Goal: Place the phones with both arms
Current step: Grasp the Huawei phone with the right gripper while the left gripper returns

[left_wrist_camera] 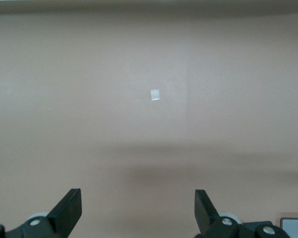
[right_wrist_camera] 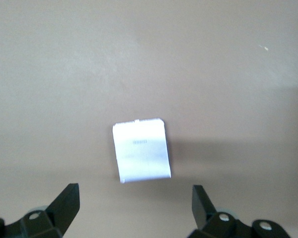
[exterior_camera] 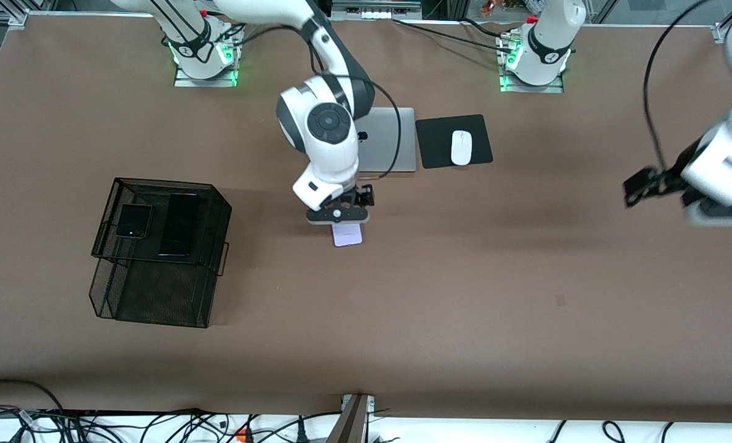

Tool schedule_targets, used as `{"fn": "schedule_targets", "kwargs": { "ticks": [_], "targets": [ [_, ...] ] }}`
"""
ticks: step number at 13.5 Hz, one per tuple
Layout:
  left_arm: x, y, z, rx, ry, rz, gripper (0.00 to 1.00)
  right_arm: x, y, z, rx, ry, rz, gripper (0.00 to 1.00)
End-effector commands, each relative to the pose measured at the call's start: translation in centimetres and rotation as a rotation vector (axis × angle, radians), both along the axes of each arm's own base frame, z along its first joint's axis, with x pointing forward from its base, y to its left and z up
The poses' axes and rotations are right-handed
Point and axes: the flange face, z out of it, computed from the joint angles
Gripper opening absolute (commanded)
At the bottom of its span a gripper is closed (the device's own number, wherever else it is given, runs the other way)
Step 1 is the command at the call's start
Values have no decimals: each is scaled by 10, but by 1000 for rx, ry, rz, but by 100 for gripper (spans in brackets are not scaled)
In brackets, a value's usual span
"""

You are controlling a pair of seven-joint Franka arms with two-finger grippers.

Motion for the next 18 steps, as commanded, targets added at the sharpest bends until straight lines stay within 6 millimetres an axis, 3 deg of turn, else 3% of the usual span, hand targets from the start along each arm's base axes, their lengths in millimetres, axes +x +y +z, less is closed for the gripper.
{"fn": "schedule_targets", "kwargs": {
  "ticks": [1, 3, 7, 11, 15, 18],
  "targets": [
    [-50, -5, 3, -17, -41, -23, 100, 10, 1, -39, 8, -36, 55, 100],
    [-46, -11, 1, -16, -33, -35, 100, 7, 3, -72, 4, -64, 71, 100],
    [-44, -28, 5, 4, -3, -96, 100, -8, 9, -113, 20, -56, 79, 100],
    [-48, -28, 12, 10, 28, -167, 100, -6, -1, -121, 11, -49, 66, 100],
    [-48, -28, 12, 11, 28, -172, 100, 1, -6, -110, 25, -47, 48, 100],
    [-48, -28, 12, 11, 31, -170, 100, 0, -6, -115, 25, -49, 38, 100]
  ]
}}
